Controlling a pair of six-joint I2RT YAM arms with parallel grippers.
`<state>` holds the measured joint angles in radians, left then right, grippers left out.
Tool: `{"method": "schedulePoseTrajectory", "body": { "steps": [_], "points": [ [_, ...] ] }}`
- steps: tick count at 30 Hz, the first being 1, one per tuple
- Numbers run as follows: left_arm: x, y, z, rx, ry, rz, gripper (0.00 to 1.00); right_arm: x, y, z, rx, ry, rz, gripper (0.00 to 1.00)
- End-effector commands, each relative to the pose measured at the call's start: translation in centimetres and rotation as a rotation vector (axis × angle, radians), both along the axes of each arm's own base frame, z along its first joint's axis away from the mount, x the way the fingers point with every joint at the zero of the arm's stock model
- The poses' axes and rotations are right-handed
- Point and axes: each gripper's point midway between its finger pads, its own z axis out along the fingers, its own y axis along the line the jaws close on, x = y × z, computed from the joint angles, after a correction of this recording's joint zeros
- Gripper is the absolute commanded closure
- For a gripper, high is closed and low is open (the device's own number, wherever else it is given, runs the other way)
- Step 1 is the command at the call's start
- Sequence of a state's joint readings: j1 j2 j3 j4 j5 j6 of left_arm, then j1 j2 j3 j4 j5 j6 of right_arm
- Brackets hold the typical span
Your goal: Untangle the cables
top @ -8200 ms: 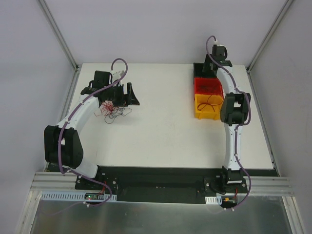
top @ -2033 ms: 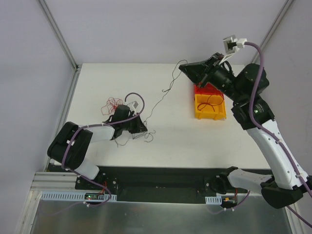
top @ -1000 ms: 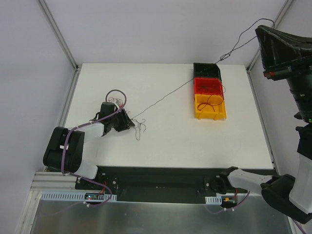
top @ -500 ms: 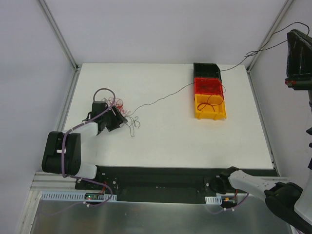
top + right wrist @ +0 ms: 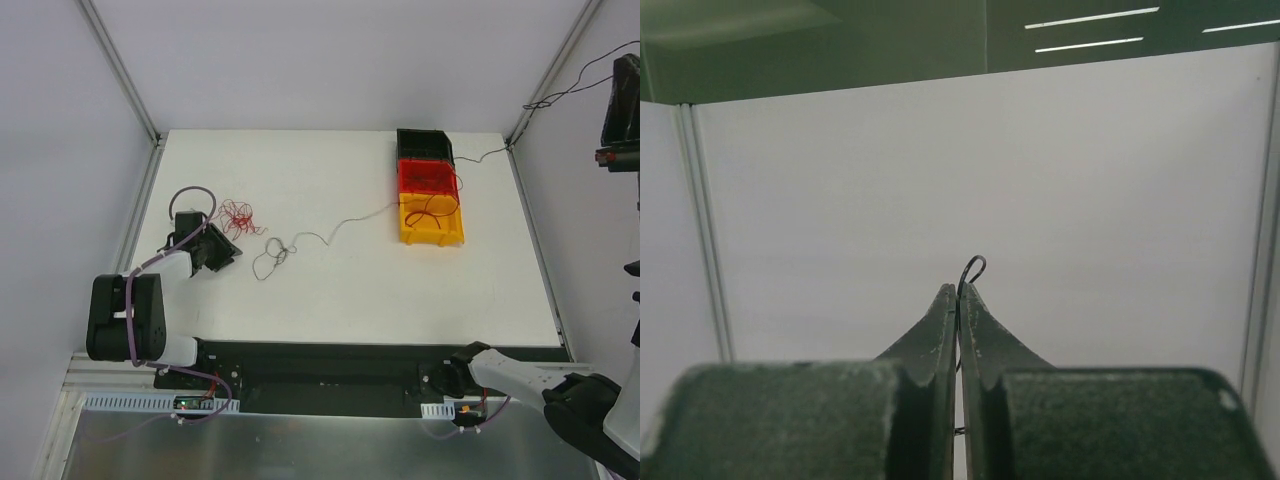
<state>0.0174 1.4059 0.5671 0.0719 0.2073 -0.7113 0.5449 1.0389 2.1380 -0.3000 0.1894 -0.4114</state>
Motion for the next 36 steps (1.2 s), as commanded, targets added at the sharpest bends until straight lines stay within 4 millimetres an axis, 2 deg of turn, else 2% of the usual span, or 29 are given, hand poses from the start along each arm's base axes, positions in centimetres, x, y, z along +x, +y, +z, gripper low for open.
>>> {"method": "schedulePoseTrajectory", "body": {
  "steps": [1, 2, 5, 8, 12, 14, 17, 19, 24, 27, 29, 31, 36],
  "points": [
    [-2.8, 1.9, -2.5, 0.024, 0.147, 0.103, 0.64, -1.9, -2.8, 2.4, 0.046, -0.078, -0.090, 0.99],
    [-2.7, 2.2, -2.5, 0.021, 0.148, 0.115, 0.63, -1.8, -2.7, 2.4, 0.045, -0.076, -0.090, 0.99],
    [-2.2, 1.6, -1.6, -0.004, 0.118, 0.087, 0.63, -0.3, -0.7, 0.7, 0.004, -0.038, -0.039, 1.00],
    [-1.4, 1.1, -0.1, -0.017, 0.057, 0.042, 0.62, 2.5, 2.0, -2.3, -0.054, 0.040, 0.014, 1.00],
    [-0.5, -1.2, 3.6, -0.080, -0.105, -0.113, 0.45, 6.0, 4.6, -6.5, -0.100, 0.148, 0.047, 1.00],
    [-0.2, -4.1, 5.9, -0.142, -0.224, -0.267, 0.36, 6.7, 5.5, -7.3, -0.102, 0.173, 0.076, 1.00],
    [-1.4, -10.8, 8.8, -0.191, -0.328, -0.557, 0.27, 6.7, 6.2, -7.2, -0.107, 0.172, 0.107, 1.00],
    [-2.7, -15.1, 10.3, -0.263, -0.375, -0.709, 0.25, 6.5, 6.2, -7.3, -0.101, 0.173, 0.116, 1.00],
    [-6.6, -25.4, 12.4, -0.457, -0.341, -0.930, 0.25, 5.7, 5.5, -7.1, -0.075, 0.166, 0.115, 1.00],
    [-8.5, -31.1, 12.5, -0.534, -0.289, -1.012, 0.28, 5.3, 4.8, -6.8, -0.054, 0.161, 0.100, 1.00],
    [-9.6, -34.1, 11.9, -0.556, -0.262, -1.065, 0.35, 4.7, 4.5, -6.4, -0.043, 0.150, 0.101, 1.00],
    [-10.3, -36.2, 10.8, -0.550, -0.240, -1.096, 0.45, 4.2, 4.2, -6.1, -0.034, 0.139, 0.103, 1.00],
    [-11.7, -40.0, 8.9, -0.519, -0.223, -1.211, 0.45, 3.5, 3.7, -5.5, -0.019, 0.127, 0.101, 1.00]
  ]
}}
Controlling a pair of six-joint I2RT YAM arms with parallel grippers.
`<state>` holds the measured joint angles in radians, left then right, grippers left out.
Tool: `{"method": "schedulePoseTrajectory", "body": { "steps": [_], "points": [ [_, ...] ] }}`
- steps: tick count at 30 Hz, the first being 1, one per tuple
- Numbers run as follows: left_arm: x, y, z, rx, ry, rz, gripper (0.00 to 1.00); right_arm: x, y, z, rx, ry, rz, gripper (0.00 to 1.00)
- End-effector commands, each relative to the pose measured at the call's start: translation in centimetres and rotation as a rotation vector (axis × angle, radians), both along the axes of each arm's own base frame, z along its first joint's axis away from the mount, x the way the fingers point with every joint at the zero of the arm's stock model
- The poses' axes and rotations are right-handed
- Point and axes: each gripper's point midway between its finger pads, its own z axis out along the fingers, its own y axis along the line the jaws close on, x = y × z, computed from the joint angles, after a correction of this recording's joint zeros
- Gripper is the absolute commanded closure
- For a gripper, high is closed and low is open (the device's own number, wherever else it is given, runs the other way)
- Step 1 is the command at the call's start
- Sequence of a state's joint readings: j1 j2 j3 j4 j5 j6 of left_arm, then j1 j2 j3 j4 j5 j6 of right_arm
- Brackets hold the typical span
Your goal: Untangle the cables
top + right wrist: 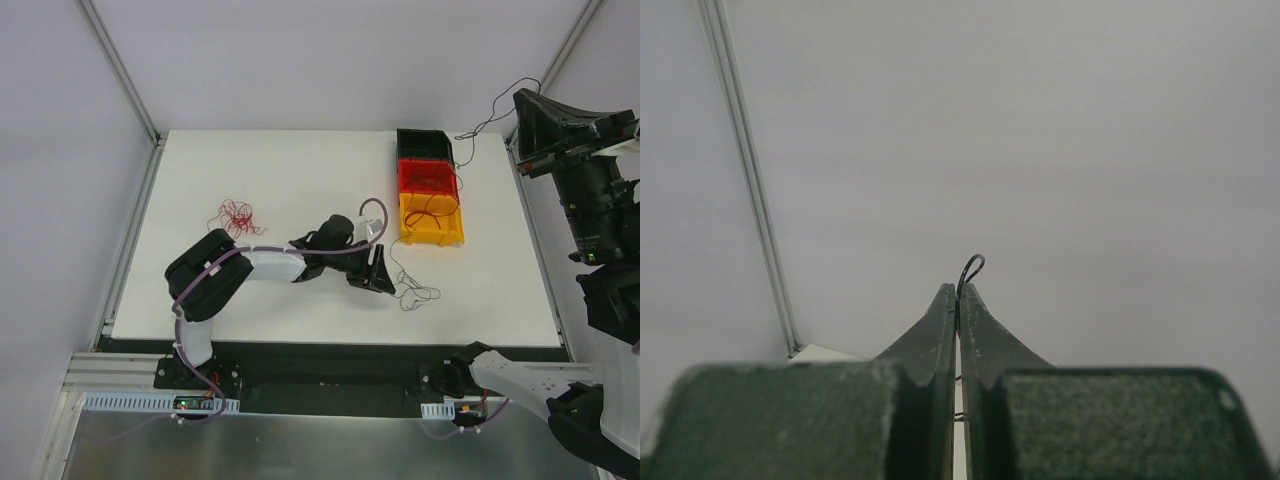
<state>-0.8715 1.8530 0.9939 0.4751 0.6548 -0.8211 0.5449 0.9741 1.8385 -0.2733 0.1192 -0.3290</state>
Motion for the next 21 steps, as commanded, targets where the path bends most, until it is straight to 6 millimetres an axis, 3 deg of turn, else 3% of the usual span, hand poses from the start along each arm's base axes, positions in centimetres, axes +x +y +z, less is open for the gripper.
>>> {"method": "schedulePoseTrajectory", "body": {
  "steps": [1, 3, 6, 10, 17, 21],
  "points": [
    [0.1, -3.0, 0.5, -0.018, -0.071, -0.068, 0.45, -1.2, -0.8, 2.0, 0.058, -0.052, 0.001, 1.00],
    [0.2, -3.5, -0.1, 0.020, -0.119, -0.082, 0.46, -1.3, -0.9, 2.1, 0.063, -0.053, 0.006, 0.99],
    [0.9, -3.6, -1.3, 0.110, -0.184, -0.061, 0.55, -1.2, -0.8, 2.0, 0.062, -0.048, 0.005, 1.00],
    [1.9, -3.6, -2.4, 0.168, -0.189, -0.028, 0.48, -1.3, -0.7, 2.0, 0.063, -0.047, 0.014, 1.00],
    [-0.3, -3.0, -4.7, 0.182, -0.175, -0.078, 0.48, -1.6, -0.7, 2.2, 0.059, -0.054, 0.018, 1.00],
    [-0.8, -3.8, -5.0, 0.150, -0.158, -0.124, 0.46, -1.5, -0.5, 2.0, 0.059, -0.048, 0.030, 1.00]
  ]
}}
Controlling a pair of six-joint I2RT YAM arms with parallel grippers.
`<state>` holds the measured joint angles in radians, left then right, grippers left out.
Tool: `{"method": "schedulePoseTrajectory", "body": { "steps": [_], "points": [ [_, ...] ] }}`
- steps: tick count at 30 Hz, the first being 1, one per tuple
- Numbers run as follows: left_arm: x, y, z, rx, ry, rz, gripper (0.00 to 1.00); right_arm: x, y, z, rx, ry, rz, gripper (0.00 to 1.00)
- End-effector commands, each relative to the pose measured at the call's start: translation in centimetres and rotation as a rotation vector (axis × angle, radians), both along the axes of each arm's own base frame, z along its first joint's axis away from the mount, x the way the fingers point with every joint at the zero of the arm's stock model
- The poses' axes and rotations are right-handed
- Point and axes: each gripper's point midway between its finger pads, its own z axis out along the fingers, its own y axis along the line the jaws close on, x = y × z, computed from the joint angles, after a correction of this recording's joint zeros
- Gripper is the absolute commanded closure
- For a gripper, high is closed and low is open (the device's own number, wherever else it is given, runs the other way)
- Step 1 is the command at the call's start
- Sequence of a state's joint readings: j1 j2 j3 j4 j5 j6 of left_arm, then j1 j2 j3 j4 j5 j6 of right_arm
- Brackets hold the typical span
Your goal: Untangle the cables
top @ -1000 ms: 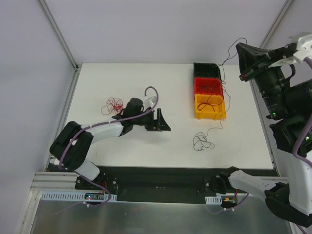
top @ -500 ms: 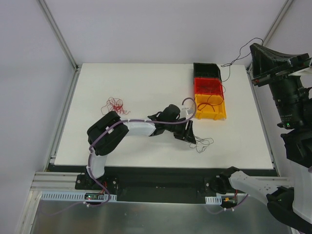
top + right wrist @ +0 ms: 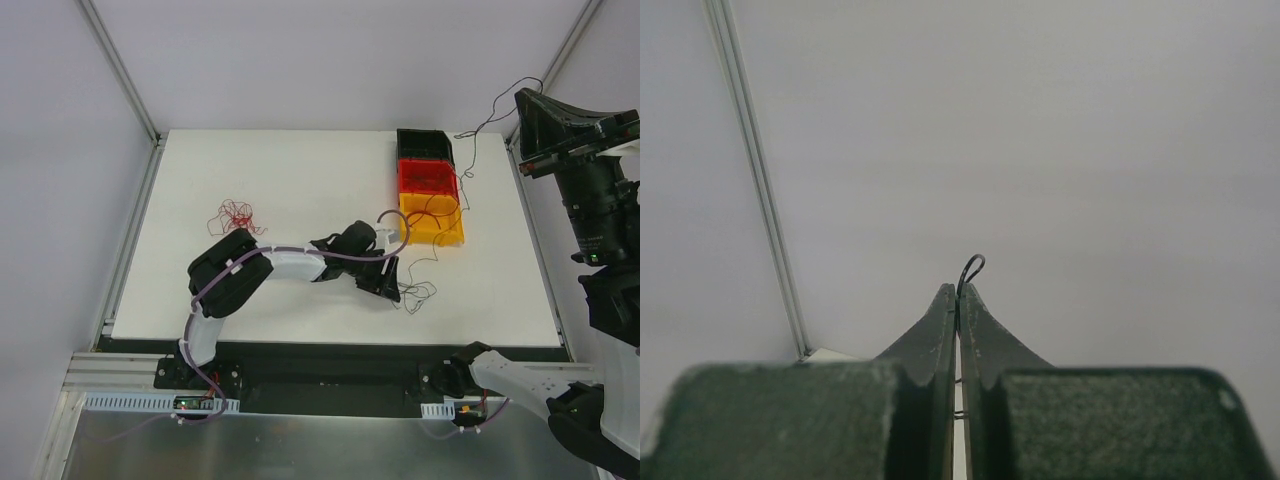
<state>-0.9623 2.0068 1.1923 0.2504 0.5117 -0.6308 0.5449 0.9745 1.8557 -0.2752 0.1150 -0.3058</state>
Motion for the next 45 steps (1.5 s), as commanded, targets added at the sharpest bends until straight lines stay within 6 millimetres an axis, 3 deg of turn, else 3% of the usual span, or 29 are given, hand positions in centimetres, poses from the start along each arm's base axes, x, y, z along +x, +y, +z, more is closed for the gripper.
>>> {"method": "schedulePoseTrajectory", "body": {
  "steps": [1, 9, 10, 12, 14, 16, 21, 22, 24, 27, 32, 39, 42, 45],
  "points": [
    [-0.5, -1.3, -0.3, -0.045, -0.025, -0.070, 0.46, -1.0, -0.4, 1.5, 0.038, -0.042, 0.015, 1.00],
    [0.1, -2.4, -0.8, -0.092, -0.078, -0.112, 0.46, -0.8, 0.0, 1.2, 0.029, -0.033, 0.025, 1.00],
    [0.2, -2.7, -0.7, -0.093, -0.079, -0.116, 0.50, -0.7, 0.1, 1.2, 0.029, -0.034, 0.029, 1.00],
    [0.3, -2.6, -1.0, -0.073, -0.072, -0.113, 0.77, -0.4, 0.2, 1.0, 0.027, -0.027, 0.028, 1.00],
    [0.4, -1.4, -1.3, -0.048, -0.078, -0.087, 0.92, 0.0, 0.5, 0.5, 0.017, -0.014, 0.029, 1.00],
    [0.7, 0.7, -1.0, -0.025, -0.104, -0.046, 1.00, 0.5, 0.7, -0.1, 0.004, -0.001, 0.021, 1.00],
    [1.5, 9.5, 1.2, 0.014, -0.141, 0.096, 1.00, 2.0, 0.0, -1.3, -0.028, 0.030, -0.063, 1.00],
    [1.3, 11.1, 2.5, 0.010, -0.146, 0.116, 1.00, 2.4, -0.2, -1.6, -0.033, 0.038, -0.083, 1.00],
    [0.9, 14.5, 3.0, 0.048, -0.115, 0.141, 1.00, 3.1, -0.5, -2.1, -0.039, 0.053, -0.117, 1.00],
    [0.3, 18.2, 4.5, 0.060, -0.091, 0.170, 1.00, 4.5, -0.2, -4.1, -0.050, 0.095, -0.138, 1.00],
    [-0.7, 20.4, 9.0, -0.024, -0.174, 0.154, 1.00, 7.5, 2.7, -10.6, -0.070, 0.233, -0.076, 0.96],
    [-0.9, 21.3, 13.8, -0.044, -0.272, 0.118, 1.00, 11.5, 7.5, -25.6, -0.112, 0.584, 0.018, 0.98],
    [-0.7, 21.4, 14.3, -0.042, -0.287, 0.110, 1.00, 11.7, 8.6, -32.7, -0.176, 0.760, 0.050, 0.94],
    [-0.5, 21.3, 14.5, -0.047, -0.268, 0.104, 1.00, 10.5, 9.5, -37.6, -0.280, 0.887, 0.113, 0.80]
  ]
}}
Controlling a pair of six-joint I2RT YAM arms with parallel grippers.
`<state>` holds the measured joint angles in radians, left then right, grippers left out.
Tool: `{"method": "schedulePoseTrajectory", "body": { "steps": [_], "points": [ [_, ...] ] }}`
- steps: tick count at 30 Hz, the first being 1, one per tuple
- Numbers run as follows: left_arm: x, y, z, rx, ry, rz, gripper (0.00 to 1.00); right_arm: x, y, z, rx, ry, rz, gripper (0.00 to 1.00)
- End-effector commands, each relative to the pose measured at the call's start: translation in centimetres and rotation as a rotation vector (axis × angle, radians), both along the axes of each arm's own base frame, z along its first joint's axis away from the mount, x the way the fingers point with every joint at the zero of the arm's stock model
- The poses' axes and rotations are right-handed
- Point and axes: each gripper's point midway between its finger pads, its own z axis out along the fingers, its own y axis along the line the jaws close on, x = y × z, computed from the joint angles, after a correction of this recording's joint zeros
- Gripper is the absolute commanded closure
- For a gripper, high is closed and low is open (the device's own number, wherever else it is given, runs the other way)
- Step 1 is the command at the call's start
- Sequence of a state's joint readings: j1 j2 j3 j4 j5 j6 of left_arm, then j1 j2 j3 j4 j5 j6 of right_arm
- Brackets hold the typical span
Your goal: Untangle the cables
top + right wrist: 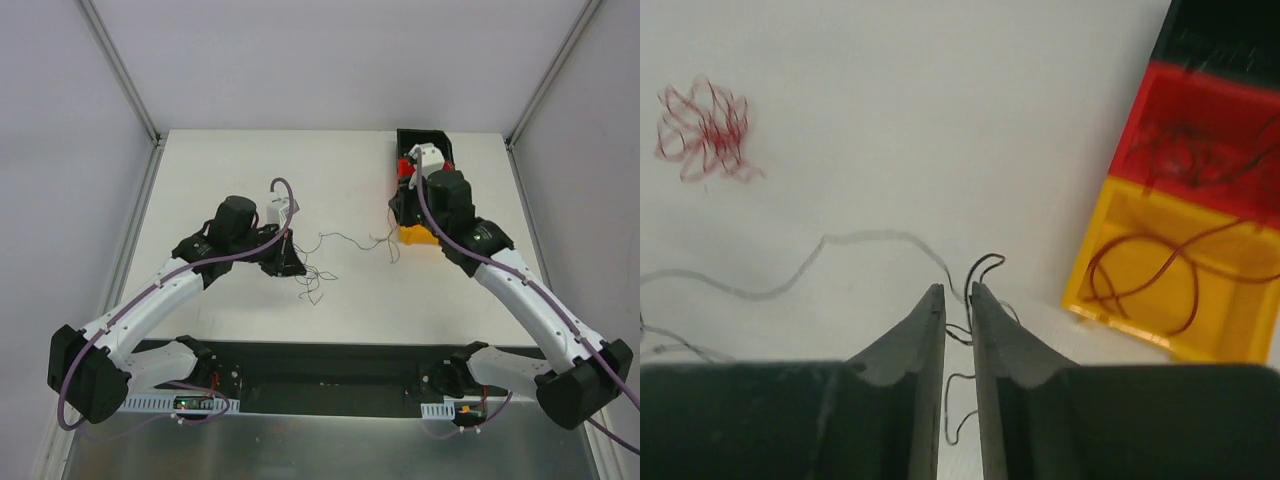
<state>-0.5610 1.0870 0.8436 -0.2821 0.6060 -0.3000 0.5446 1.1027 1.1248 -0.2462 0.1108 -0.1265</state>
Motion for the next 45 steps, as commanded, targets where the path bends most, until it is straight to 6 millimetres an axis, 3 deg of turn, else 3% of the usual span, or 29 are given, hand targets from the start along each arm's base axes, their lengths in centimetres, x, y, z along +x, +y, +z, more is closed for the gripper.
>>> {"method": "schedulePoseTrajectory", "body": {
  "steps": [1, 4, 6, 9, 12, 16, 20, 25, 28, 30, 38, 45],
  "points": [
    [-0.4, 0.1, 1.3, -0.016, 0.001, -0.049, 1.00, -1.8, 1.2, -4.1, -0.012, 0.146, 0.084, 0.73],
    [-0.4, 0.0, 1.6, -0.028, 0.016, -0.051, 1.00, -3.4, 2.8, -5.5, -0.005, 0.196, 0.202, 0.55],
    [-0.5, -0.1, 1.7, -0.035, 0.029, -0.052, 1.00, -5.0, 5.3, -5.4, 0.035, 0.174, 0.357, 0.41],
    [-0.6, -0.2, 1.9, -0.042, 0.041, -0.051, 1.00, -7.5, 9.6, -5.5, 0.081, 0.135, 0.603, 0.29],
    [-0.7, -0.1, 2.2, -0.051, 0.037, -0.051, 1.00, -9.0, 13.6, -6.7, 0.123, 0.085, 0.771, 0.26],
    [-0.9, -0.1, 2.4, -0.063, 0.045, -0.053, 1.00, -10.1, 16.1, -9.1, 0.161, 0.062, 0.888, 0.27],
    [-1.2, 0.0, 2.2, -0.067, 0.060, -0.050, 1.00, -11.6, 18.1, -9.8, 0.172, 0.037, 0.994, 0.29],
    [-1.4, 0.2, 2.1, -0.067, 0.056, -0.045, 1.00, -12.1, 19.1, -10.1, 0.215, 0.042, 1.016, 0.32],
    [-1.4, 0.3, 2.2, -0.070, 0.055, -0.044, 1.00, -10.1, 17.9, -10.9, 0.166, 0.054, 0.862, 0.33],
    [-1.5, 0.3, 2.2, -0.072, 0.060, -0.046, 1.00, -9.7, 16.9, -10.4, 0.148, 0.053, 0.814, 0.32],
    [-1.4, 0.7, 2.0, -0.071, 0.060, -0.035, 1.00, -12.0, 16.0, -8.0, 0.179, 0.040, 0.862, 0.36],
    [-1.3, 0.6, 2.2, -0.074, 0.064, -0.033, 1.00, -12.9, 17.0, -8.3, 0.203, 0.049, 0.927, 0.40]
  ]
}}
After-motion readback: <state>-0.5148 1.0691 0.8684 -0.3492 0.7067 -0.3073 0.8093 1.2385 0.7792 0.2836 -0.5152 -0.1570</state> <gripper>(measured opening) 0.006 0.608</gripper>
